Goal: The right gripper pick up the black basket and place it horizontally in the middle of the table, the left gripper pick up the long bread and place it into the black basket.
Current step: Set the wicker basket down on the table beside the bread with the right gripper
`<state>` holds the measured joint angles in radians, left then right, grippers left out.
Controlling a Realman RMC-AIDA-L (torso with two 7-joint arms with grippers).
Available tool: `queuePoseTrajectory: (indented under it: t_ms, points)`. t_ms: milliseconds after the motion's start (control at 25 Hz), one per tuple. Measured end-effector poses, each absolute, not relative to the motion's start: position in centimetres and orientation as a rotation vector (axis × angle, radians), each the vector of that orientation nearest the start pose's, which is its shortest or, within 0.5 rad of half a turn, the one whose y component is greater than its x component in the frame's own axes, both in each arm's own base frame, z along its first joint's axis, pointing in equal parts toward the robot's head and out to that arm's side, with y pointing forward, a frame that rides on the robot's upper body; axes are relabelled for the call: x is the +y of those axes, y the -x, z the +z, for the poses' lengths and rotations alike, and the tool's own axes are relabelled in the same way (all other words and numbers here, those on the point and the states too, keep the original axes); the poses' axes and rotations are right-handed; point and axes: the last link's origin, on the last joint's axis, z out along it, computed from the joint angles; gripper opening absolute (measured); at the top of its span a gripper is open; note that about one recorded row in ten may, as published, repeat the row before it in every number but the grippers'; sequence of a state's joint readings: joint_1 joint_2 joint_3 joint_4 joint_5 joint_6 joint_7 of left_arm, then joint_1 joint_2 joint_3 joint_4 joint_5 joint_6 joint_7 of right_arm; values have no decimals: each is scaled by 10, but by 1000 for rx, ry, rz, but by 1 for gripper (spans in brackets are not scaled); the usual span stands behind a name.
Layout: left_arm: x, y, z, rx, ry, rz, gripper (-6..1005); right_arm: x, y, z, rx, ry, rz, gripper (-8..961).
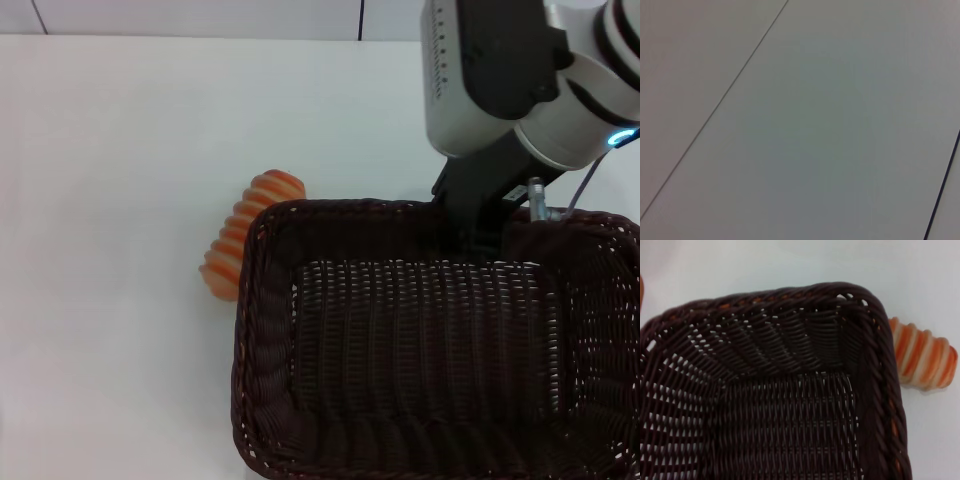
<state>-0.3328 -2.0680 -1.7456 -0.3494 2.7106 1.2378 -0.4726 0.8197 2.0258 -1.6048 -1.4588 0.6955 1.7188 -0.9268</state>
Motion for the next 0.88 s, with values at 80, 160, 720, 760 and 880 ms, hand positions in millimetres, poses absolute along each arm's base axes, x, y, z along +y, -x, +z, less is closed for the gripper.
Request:
queuePoseTrajectory:
  t_ms: [80, 160, 720, 760, 880]
  points:
    - [326, 357, 104, -634, 945, -1090, 816, 341, -80, -19, -113, 2956, -729, 140]
    - [326, 357, 104, -634, 945, -1089, 816, 342, -79, -21, -119, 2946, -740, 139]
    - [321, 360, 104, -654, 932, -1118, 813, 349, -71, -24, -146, 2877, -753, 318]
    - [321, 360, 103, -654, 933, -1117, 813, 350, -70, -23, -142, 2864, -750, 319]
    - [320, 360, 103, -656, 935, -1115, 813, 357, -68, -20, -128, 2796, -722, 319]
